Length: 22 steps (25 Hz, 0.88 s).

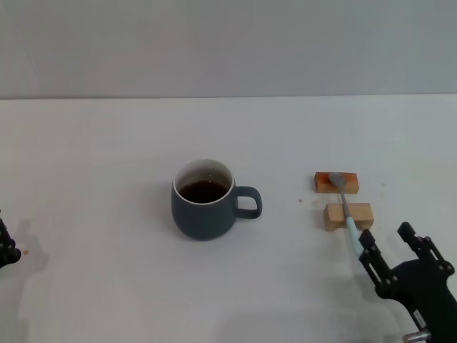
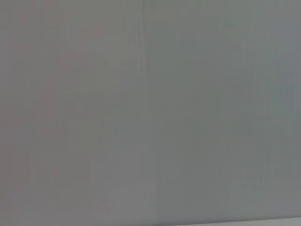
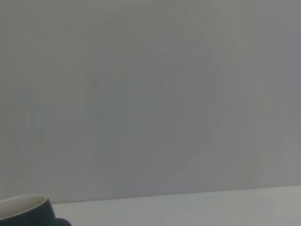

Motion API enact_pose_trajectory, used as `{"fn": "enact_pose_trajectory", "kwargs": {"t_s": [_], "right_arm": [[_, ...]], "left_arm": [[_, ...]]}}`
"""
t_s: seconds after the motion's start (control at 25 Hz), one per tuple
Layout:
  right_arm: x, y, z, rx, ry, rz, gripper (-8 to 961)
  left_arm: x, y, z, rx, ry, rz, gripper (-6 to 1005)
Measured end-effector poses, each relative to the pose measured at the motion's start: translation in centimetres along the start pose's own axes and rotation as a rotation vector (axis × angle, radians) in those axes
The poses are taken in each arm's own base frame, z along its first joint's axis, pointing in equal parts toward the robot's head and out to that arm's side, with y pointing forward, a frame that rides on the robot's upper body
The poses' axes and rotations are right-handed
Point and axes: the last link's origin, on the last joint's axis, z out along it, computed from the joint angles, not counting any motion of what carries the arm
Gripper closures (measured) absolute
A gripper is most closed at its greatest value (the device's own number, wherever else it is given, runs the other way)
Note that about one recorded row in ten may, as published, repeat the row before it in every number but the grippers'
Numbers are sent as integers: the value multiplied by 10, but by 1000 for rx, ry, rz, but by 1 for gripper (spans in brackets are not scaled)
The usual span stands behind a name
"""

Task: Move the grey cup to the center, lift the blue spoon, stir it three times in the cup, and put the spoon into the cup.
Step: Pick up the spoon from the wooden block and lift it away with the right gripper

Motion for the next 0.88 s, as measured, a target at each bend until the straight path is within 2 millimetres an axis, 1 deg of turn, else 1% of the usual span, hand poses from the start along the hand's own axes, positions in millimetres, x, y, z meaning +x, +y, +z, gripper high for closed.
{"fn": "enact_pose_trajectory", "kwargs": {"t_s": [0.28, 0.64, 0.88], "right_arm": [[6, 2, 6, -18, 55, -3, 293], [6, 3, 8, -22, 56, -3, 294], [8, 3, 14, -31, 78, -8, 295]], "left_arm": [[0, -1, -1, 2, -2, 0, 1000], [0, 0, -1, 2, -1, 0, 1000], [0, -1, -1, 3, 0, 0, 1000]]}}
